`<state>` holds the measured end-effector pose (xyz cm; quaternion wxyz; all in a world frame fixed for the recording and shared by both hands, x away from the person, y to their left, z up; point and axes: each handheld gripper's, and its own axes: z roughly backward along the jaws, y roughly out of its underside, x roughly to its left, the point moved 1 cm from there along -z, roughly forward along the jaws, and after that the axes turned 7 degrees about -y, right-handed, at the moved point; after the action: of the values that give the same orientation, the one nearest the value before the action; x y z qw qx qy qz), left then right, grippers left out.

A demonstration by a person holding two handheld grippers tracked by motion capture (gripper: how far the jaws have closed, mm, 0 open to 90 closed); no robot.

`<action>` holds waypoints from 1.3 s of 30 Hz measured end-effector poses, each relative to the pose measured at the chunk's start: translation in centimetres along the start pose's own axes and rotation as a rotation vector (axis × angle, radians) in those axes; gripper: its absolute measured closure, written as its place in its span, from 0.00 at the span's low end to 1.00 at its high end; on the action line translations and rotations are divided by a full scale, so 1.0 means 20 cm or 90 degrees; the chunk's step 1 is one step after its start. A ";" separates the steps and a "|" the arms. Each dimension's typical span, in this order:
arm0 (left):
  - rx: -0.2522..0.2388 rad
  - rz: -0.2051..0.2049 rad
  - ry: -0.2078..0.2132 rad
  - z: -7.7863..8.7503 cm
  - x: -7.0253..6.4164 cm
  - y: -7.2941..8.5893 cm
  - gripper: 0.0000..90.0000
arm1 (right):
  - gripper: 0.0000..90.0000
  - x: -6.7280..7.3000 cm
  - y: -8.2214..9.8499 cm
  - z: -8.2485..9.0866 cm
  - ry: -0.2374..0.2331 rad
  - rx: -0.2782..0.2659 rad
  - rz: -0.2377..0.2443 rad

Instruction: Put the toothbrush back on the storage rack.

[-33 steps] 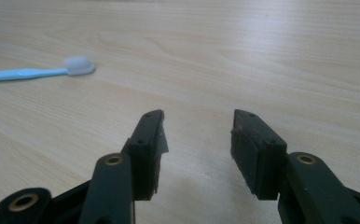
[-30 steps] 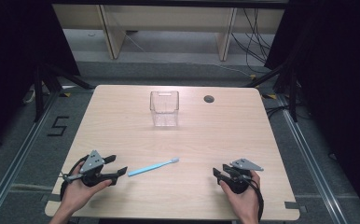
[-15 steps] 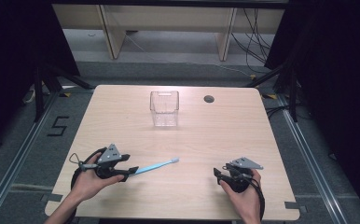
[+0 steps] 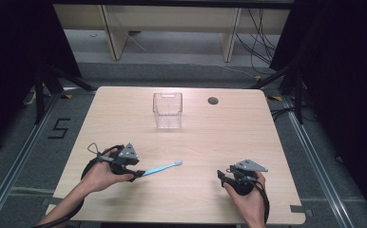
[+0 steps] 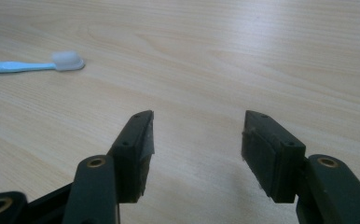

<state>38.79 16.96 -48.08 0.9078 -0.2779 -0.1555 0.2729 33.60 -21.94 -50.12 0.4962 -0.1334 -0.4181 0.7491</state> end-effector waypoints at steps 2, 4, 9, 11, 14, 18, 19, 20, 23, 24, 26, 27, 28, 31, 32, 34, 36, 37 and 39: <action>0.021 -0.030 0.011 -0.01 0.00 -0.03 0.54 | 0.49 0.00 0.00 0.00 0.004 -0.004 0.007; 0.030 -0.043 0.018 -0.03 0.00 -0.05 0.58 | 0.49 0.00 -0.01 0.00 0.002 -0.005 0.004; 0.044 -0.050 0.041 -0.07 -0.02 -0.10 0.63 | 0.50 0.00 -0.01 0.00 -0.001 -0.011 0.004; 0.052 -0.056 0.047 -0.07 -0.02 -0.12 0.63 | 0.50 0.02 -0.01 0.00 -0.002 -0.011 -0.003; 0.081 -0.090 0.053 -0.07 -0.01 -0.15 0.63 | 0.50 0.01 -0.01 -0.01 -0.010 -0.016 0.007; 0.106 -0.097 0.065 -0.09 -0.02 -0.18 0.65 | 0.50 0.01 -0.01 -0.01 -0.008 -0.012 0.009; 0.120 -0.108 0.067 -0.10 -0.02 -0.19 0.65 | 0.50 0.01 -0.01 -0.01 -0.005 -0.009 0.010; 0.120 -0.108 0.067 -0.10 -0.02 -0.19 0.66 | 0.50 0.01 -0.01 -0.01 -0.005 -0.009 0.010; 0.142 -0.113 0.071 -0.12 -0.04 -0.20 0.66 | 0.50 0.02 0.00 -0.02 -0.021 -0.017 -0.004; 0.157 -0.122 0.074 -0.13 -0.04 -0.20 0.67 | 0.50 0.02 0.00 -0.02 -0.023 -0.018 -0.003; 0.170 -0.139 0.076 -0.13 -0.04 -0.21 0.67 | 0.50 0.02 0.00 -0.02 -0.024 -0.017 -0.004; 0.176 -0.136 0.078 -0.14 -0.04 -0.21 0.68 | 0.50 0.03 0.00 -0.02 -0.020 -0.013 -0.024; 0.185 -0.143 0.079 -0.14 -0.04 -0.22 0.69 | 0.50 0.04 0.00 -0.02 -0.021 -0.008 -0.028; 0.204 -0.148 0.079 -0.16 -0.04 -0.22 0.70 | 0.50 0.02 0.00 -0.02 -0.023 -0.012 -0.003; 0.209 -0.153 0.081 -0.17 -0.04 -0.23 0.71 | 0.50 0.01 0.00 -0.02 -0.015 -0.016 0.013; 0.218 -0.157 0.084 -0.18 -0.05 -0.23 0.72 | 0.50 0.01 0.00 -0.02 -0.015 -0.015 0.012; 0.226 -0.157 0.086 -0.19 -0.05 -0.23 0.72 | 0.50 0.02 0.00 -0.02 -0.015 -0.008 0.005; 0.226 -0.158 0.084 -0.19 -0.05 -0.23 0.72 | 0.50 0.02 0.00 -0.02 -0.015 -0.008 0.005; 0.228 -0.160 0.082 -0.20 -0.05 -0.24 0.73 | 0.50 0.01 0.00 -0.02 -0.008 -0.002 0.012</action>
<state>41.66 11.42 -48.52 0.9776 -0.1074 -0.0793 0.1630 33.71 -21.49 -50.24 0.4862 -0.1335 -0.4213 0.7539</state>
